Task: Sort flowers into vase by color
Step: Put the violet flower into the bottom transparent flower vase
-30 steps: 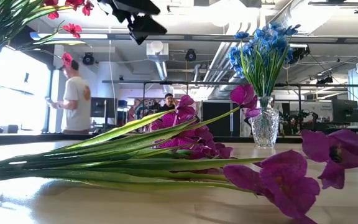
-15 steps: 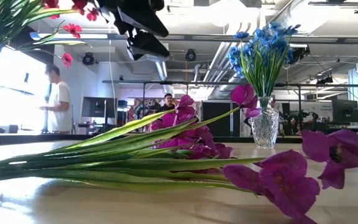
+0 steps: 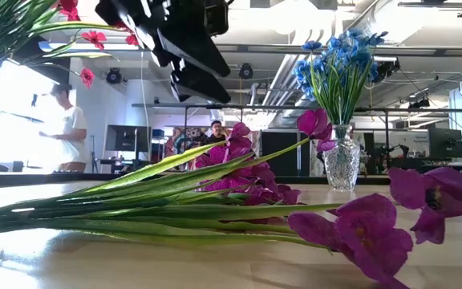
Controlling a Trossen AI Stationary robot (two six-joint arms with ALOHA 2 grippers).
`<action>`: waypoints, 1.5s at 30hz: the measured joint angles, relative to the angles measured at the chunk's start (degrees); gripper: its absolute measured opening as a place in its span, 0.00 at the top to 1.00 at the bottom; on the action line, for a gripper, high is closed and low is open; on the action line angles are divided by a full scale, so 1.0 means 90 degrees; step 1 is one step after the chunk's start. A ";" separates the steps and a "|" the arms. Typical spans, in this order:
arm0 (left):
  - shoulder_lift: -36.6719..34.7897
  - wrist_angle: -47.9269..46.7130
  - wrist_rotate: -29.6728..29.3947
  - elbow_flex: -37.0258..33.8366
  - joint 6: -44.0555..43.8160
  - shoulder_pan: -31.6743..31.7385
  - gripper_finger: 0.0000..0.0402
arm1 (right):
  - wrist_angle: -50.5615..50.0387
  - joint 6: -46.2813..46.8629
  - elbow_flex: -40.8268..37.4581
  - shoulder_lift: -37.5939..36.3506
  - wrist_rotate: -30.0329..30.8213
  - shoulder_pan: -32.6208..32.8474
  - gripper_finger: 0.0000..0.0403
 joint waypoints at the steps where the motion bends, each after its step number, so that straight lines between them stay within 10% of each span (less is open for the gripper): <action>1: 0.0082 0.0072 0.0020 0.0000 0.0045 -0.0042 0.44 | 0.0000 0.0000 0.0000 0.0000 -0.0039 0.0000 0.61; 16: 0.1094 0.0273 0.0721 0.0000 -0.0136 -0.0624 0.44 | 0.0029 0.0048 -0.0002 0.0000 -0.0148 0.0000 0.61; 45: 0.0287 -0.0316 0.0500 0.0490 -0.0277 -0.0440 0.67 | 0.0020 0.0011 -0.0002 -0.0002 -0.0107 0.0000 0.61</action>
